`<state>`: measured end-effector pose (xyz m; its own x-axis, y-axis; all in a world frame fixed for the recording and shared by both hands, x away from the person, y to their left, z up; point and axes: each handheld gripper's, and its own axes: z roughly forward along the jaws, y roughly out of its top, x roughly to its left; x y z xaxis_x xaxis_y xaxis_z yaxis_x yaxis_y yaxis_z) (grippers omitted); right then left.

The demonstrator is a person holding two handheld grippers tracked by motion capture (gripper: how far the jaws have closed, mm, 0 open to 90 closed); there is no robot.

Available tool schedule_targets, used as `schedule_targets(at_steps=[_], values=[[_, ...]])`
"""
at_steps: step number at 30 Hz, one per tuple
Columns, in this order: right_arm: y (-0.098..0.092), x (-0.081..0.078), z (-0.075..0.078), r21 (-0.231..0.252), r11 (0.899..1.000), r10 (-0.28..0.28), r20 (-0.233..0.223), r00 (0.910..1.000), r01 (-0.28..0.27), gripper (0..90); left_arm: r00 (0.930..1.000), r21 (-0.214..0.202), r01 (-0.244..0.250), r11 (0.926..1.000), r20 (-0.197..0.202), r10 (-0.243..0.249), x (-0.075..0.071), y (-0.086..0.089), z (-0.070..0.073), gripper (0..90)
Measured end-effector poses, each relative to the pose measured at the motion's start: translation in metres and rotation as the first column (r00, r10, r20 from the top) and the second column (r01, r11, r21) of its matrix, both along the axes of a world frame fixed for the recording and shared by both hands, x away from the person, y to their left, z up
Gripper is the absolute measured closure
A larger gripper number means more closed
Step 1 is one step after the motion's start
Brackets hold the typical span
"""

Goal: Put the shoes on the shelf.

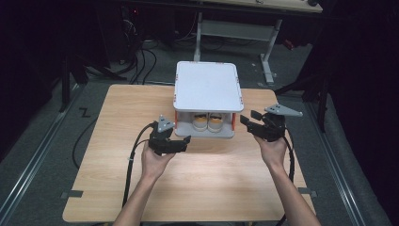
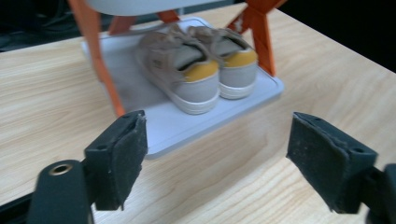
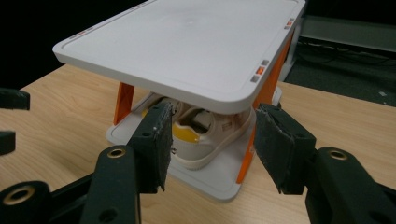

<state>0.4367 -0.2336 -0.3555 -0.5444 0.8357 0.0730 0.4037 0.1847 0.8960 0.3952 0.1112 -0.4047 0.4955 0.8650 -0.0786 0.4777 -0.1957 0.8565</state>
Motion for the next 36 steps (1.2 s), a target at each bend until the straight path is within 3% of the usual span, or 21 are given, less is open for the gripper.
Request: schedule_targets(at_steps=[4, 9, 17, 20, 27, 33, 36], values=[[-0.007, -0.008, -0.006, 0.001, 1.000, -0.007, 0.002, 1.0000, 0.007, 47.0, 0.9999, -0.024, -0.007, 0.9997, 0.011, 0.007, -0.004, 0.004, 0.001, 20.2], [-0.015, -0.019, -0.014, 0.007, 1.000, -0.004, 0.000, 1.0000, 0.004, 46.9, 1.0000, -0.022, -0.001, 0.9997, 0.006, 0.002, -0.010, 0.011, -0.003, 19.9], [-0.028, -0.037, -0.032, 0.002, 1.000, -0.013, -0.014, 0.9998, 0.013, 47.0, 0.9999, -0.021, -0.011, 0.9997, -0.003, 0.011, -0.024, 0.028, -0.016, 19.5], [-0.035, -0.042, -0.042, 0.021, 1.000, -0.019, -0.025, 0.9995, 0.020, 47.1, 0.9998, -0.030, -0.017, 0.9994, -0.006, 0.017, -0.029, 0.033, -0.021, 19.6], [-0.045, -0.054, -0.063, 0.021, 0.999, -0.035, -0.056, 0.9978, 0.036, 47.1, 0.9986, -0.022, -0.034, 0.9992, -0.041, 0.033, -0.036, 0.042, -0.039, 19.6], [-0.053, -0.057, -0.084, -0.011, 0.998, -0.066, -0.086, 0.9941, 0.066, 47.1, 0.9959, -0.004, -0.054, 0.9985, -0.073, 0.053, -0.038, 0.049, -0.054, 20.1], [-0.059, -0.059, -0.103, -0.043, 0.995, -0.098, -0.122, 0.9877, 0.093, 46.8, 0.9913, 0.011, -0.077, 0.9969, -0.106, 0.078, -0.039, 0.055, -0.068, 20.1]])
